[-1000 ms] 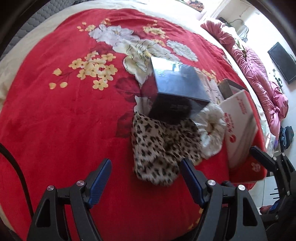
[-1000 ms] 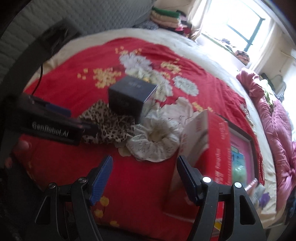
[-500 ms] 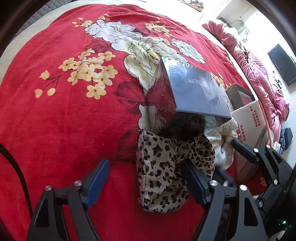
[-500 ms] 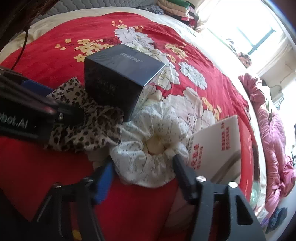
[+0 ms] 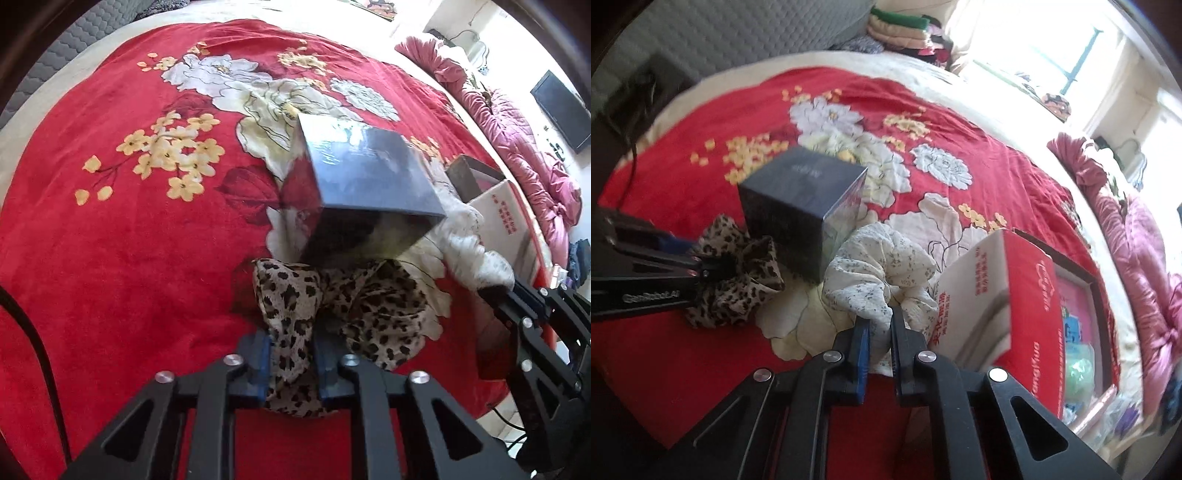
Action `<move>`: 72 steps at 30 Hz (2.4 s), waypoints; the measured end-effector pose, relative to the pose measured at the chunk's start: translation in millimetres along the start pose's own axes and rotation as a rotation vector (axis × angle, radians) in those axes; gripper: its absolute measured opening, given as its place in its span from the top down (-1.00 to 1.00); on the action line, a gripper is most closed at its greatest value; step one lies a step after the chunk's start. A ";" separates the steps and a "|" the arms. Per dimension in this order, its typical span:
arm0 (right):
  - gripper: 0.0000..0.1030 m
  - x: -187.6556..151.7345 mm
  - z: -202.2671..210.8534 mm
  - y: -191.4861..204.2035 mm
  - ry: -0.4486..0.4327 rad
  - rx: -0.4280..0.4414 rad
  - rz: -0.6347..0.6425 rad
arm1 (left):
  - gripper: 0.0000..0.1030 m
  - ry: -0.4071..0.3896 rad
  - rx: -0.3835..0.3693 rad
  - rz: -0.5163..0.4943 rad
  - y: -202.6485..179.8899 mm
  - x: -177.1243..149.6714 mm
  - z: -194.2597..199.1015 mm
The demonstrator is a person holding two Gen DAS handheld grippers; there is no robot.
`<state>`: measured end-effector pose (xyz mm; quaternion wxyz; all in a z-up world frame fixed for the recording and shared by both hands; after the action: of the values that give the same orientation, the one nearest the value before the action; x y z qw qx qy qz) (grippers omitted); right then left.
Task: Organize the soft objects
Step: 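Lift and carry both scrunchies over the pink box tray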
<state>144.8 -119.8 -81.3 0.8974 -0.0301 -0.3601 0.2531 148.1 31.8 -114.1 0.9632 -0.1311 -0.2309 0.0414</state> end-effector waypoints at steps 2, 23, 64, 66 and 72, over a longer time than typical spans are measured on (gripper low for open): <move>0.81 0.6 9.1 -5.5 -0.013 0.019 -0.040 | 0.75 -0.012 -0.015 0.000 -3.9 -3.0 5.5; 0.82 4.6 161.2 -87.9 -0.286 0.021 -0.316 | 0.75 -0.222 -0.064 -0.205 -119.3 17.1 124.6; 0.82 -122.9 171.9 -235.2 -0.204 -0.199 -0.576 | 0.75 -0.139 -0.077 -0.516 -336.4 16.6 33.0; 0.82 -124.6 162.3 -233.4 -0.192 -0.169 -0.584 | 0.75 -0.142 -0.071 -0.525 -338.2 18.0 27.8; 0.82 -127.1 139.6 -227.6 -0.159 -0.119 -0.586 | 0.75 -0.124 -0.069 -0.505 -338.4 24.5 12.9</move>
<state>73.1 -396.2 -4.6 0.8978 0.0426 -0.4368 -0.0364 170.6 -287.3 -0.4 0.9220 -0.0993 -0.3163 -0.2000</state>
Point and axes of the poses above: each gripper's, at about its wrist camera, not at the fingertips, and z roughly against the way its jaws point, y to its left, x to its top, the point moved 1 cm from there along -z, roughly the way its jaws point, and after that the axes turned 7 degrees about -y, right-handed, at the moved point
